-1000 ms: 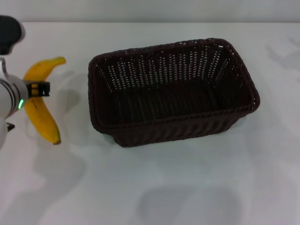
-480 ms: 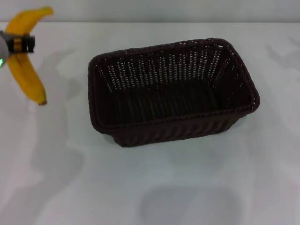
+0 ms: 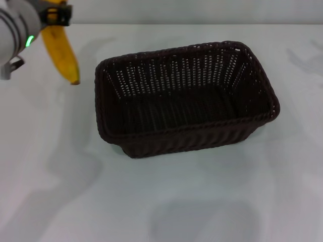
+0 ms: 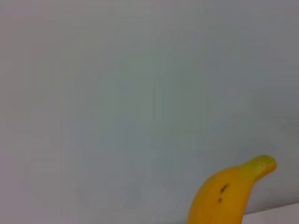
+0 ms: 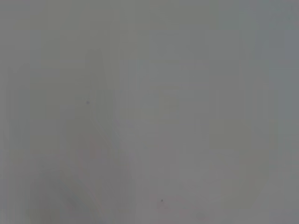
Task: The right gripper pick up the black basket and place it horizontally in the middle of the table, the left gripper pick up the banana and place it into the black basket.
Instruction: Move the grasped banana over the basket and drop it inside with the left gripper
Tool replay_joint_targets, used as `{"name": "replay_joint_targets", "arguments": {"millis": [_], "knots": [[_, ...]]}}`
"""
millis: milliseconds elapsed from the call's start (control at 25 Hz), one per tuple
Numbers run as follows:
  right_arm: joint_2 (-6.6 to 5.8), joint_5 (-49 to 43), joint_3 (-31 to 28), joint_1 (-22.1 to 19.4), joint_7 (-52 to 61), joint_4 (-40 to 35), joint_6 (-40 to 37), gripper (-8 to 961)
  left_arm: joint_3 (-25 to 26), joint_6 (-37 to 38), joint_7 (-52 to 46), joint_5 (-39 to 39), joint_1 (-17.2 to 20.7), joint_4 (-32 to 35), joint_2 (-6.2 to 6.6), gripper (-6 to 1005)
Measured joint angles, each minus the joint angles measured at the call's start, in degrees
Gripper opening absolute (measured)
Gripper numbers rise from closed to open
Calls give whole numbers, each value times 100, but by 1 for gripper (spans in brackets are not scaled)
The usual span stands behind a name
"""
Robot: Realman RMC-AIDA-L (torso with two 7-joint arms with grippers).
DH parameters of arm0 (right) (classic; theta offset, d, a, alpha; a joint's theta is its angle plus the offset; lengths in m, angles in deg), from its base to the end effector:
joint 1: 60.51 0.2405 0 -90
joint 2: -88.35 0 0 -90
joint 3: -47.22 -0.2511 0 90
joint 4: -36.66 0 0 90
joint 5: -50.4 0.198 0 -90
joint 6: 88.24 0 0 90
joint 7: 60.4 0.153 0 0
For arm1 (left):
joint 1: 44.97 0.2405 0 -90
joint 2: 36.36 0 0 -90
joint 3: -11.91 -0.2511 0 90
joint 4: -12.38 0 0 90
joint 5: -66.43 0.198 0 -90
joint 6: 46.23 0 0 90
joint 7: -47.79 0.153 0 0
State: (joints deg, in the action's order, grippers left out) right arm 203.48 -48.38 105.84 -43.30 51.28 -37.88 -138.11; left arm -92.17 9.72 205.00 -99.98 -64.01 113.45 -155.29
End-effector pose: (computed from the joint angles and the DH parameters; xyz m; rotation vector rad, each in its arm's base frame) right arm 0.2309 0.3858 0.1361 -1.9554 0.6870 0.6437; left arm -0.1444 0.3674 0.0479 -1.7295 -0.7671 -0.0779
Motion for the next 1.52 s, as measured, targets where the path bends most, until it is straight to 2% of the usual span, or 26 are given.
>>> {"name": "replay_joint_targets", "arguments": {"millis": [200,480,1120,1520], "knots": [[0,0,0,11,-6,2,-2,827,-137,-109,34,-89,-160,-70,0,488],[0,23,2,10,-7,2,-17,827,-726,-304,-36,-135,-334,-181,-30,488],[9,158,53,-7,-142,19,-41,827,-1745,-1004,-398,-137,-333,-370,-43,489],[9,158,53,-7,-146,19,-41,827,-1906,-1158,-454,-137,-302,-396,-41,491]]}}
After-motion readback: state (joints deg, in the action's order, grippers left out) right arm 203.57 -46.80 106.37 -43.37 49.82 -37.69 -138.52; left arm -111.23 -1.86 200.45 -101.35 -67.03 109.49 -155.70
